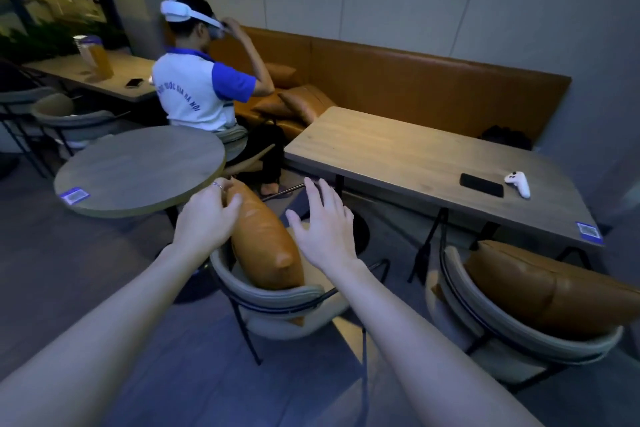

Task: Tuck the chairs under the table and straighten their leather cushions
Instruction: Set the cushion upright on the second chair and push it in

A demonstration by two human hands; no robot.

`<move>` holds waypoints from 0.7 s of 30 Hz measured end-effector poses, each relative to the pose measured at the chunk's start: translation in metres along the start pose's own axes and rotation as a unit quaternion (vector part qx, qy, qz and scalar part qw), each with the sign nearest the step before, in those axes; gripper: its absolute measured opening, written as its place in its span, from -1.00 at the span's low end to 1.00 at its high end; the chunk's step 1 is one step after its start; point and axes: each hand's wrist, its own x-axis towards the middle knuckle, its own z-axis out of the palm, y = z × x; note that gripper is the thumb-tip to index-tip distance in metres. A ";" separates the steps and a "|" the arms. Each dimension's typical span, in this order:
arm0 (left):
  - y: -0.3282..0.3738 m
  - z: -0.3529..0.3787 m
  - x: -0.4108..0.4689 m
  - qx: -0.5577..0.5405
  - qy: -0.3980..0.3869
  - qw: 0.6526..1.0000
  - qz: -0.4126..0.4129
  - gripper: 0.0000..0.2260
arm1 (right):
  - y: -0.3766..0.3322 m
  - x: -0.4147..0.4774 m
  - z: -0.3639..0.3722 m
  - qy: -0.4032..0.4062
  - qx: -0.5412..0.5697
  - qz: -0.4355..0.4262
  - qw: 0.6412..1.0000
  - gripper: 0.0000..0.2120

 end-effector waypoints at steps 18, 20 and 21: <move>-0.136 0.125 0.199 0.057 -0.189 0.975 -0.100 -0.48 | 0.033 0.116 0.204 -0.053 0.175 0.330 0.926 -0.30; -0.156 0.139 0.216 0.068 -0.202 0.973 -0.093 -0.48 | 0.036 0.118 0.215 -0.038 0.167 0.360 0.917 -0.30; -0.165 0.146 0.225 0.069 -0.208 0.972 -0.089 -0.48 | 0.037 0.118 0.220 -0.028 0.165 0.373 0.913 -0.31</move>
